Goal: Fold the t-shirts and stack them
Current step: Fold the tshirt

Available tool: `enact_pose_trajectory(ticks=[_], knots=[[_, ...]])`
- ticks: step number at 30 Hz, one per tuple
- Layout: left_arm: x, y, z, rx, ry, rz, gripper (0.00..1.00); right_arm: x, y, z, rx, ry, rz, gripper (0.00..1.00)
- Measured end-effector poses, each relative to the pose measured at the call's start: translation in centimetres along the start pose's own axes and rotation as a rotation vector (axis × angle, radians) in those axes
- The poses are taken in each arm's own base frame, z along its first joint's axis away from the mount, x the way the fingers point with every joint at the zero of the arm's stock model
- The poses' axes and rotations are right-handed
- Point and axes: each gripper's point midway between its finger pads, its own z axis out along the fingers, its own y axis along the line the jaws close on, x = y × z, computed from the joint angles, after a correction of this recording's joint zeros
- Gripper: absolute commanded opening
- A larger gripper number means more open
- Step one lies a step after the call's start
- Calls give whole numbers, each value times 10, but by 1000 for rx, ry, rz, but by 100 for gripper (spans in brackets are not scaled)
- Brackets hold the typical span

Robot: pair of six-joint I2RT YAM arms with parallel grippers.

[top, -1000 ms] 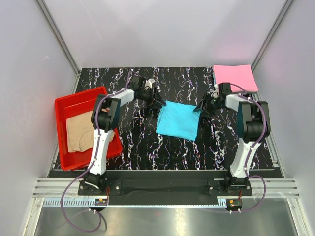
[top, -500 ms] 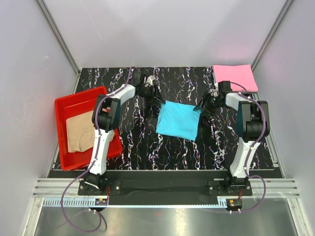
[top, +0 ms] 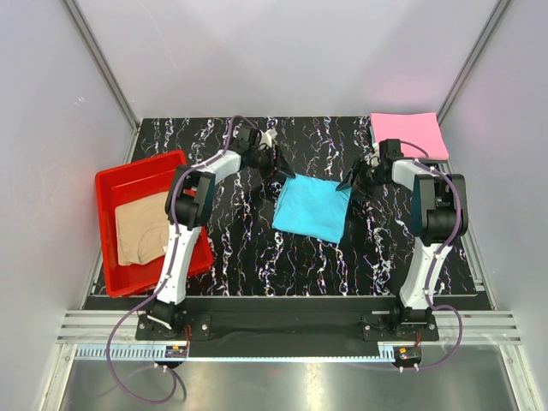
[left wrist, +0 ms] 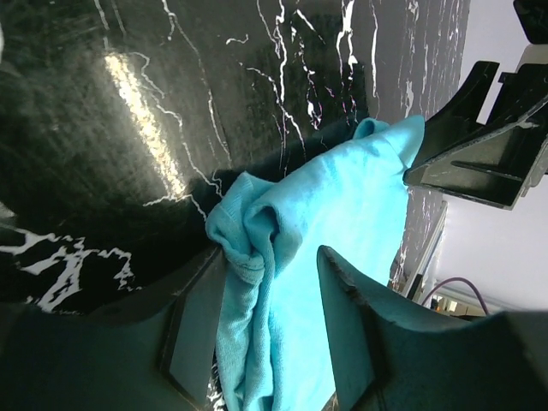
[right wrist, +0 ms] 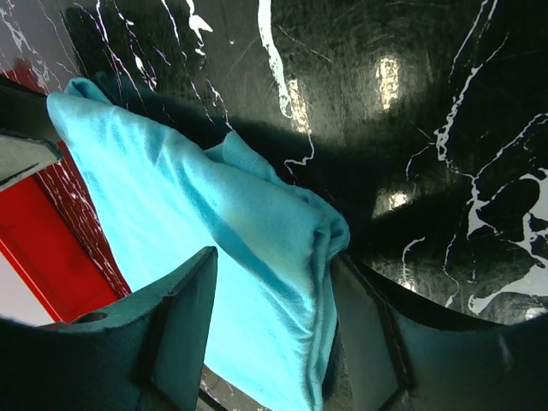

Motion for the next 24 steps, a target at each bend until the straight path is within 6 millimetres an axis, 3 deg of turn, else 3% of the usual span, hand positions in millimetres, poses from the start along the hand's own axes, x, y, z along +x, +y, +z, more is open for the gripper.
enact_pose_trajectory(ticks=[3,8,12,16,17,19,22,24], knots=[[0,0,3,6,3,5,49,-1,0,0,0,0,0,63],[0,6,9,14,7,3,17,-3,1,1,-1,3,-2,63],[2,8,11,29,13,1,2,-4,0,3,-5,6,-17,50],[2,9,12,37,14,3,0,-2,-4,6,-10,18,-22,32],[1,9,11,40,14,2,0,-2,-6,6,-12,20,-19,23],[0,10,10,45,11,-5,0,-3,-10,7,-10,21,-21,17],[0,11,9,58,9,-13,0,-4,-13,6,-27,26,-8,20],[-1,12,9,67,10,-17,0,-5,-14,5,-37,22,-1,33]])
